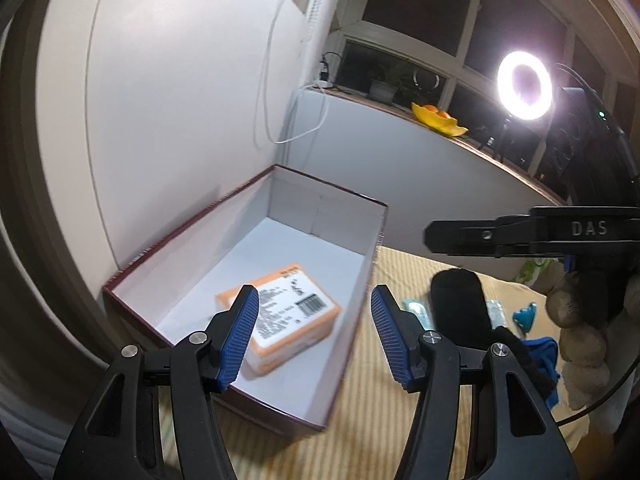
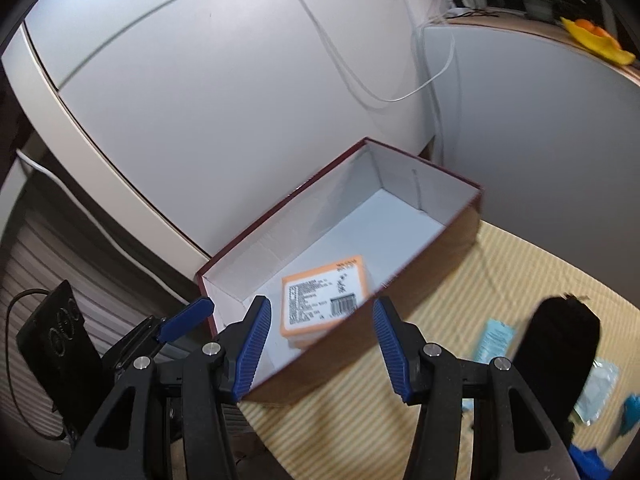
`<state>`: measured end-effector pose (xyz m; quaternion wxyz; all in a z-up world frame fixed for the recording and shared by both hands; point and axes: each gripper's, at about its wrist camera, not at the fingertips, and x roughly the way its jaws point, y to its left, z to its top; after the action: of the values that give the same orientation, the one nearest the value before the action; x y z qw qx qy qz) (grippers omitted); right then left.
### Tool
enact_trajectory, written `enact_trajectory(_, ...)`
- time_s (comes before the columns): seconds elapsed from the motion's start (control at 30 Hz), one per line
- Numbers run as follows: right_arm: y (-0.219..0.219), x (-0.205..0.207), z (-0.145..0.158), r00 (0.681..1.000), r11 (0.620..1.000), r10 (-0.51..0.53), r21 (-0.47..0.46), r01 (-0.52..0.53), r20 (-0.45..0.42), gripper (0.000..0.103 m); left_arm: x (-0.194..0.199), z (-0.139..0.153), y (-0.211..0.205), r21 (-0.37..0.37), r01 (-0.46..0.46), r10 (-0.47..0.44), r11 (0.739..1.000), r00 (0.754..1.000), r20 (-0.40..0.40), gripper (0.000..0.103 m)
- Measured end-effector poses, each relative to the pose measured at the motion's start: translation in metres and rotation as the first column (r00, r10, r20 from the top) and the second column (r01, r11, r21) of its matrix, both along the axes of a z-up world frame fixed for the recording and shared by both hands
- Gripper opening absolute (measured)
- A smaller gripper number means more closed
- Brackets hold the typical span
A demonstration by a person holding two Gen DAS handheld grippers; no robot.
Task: Organize soft objects
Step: 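Move the right gripper back over the black fuzzy glove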
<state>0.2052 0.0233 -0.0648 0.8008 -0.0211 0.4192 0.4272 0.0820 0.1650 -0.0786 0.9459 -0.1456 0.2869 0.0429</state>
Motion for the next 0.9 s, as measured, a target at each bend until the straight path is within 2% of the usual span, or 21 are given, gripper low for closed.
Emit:
enact_trajectory(0.17, -0.054, -0.019, 0.005, 0.998, 0.998, -0.051, 0.022, 0.051, 0.029, 0.049, -0.007, 0.002, -0.019, -0.01, 0.045, -0.045, 0.999, 0.999, 0.006, 0.058)
enact_trajectory(0.4, -0.152, -0.052, -0.012, 0.982, 0.982, -0.184, 0.056, 0.182, 0.03, 0.049, -0.016, 0.0, -0.054, -0.019, 0.132, -0.132, 0.991, 0.991, -0.001, 0.058)
enact_trajectory(0.63, -0.229, -0.064, -0.053, 0.942, 0.94, -0.331, 0.068, 0.334, -0.05, 0.049, -0.02, -0.02, -0.104, -0.064, 0.243, -0.245, 0.968, 0.969, -0.039, 0.062)
enact_trajectory(0.73, -0.248, -0.063, -0.073, 0.924, 0.925, -0.369, 0.063, 0.376, -0.097, 0.049, -0.015, -0.034, -0.125, -0.09, 0.29, -0.297, 0.953, 0.952, -0.076, 0.062)
enact_trajectory(0.9, -0.264, -0.063, -0.097, 0.906, 0.91, -0.396, 0.071, 0.409, -0.15, 0.049, -0.012, -0.043, -0.15, -0.085, 0.345, -0.353, 0.935, 0.929, -0.112, 0.062)
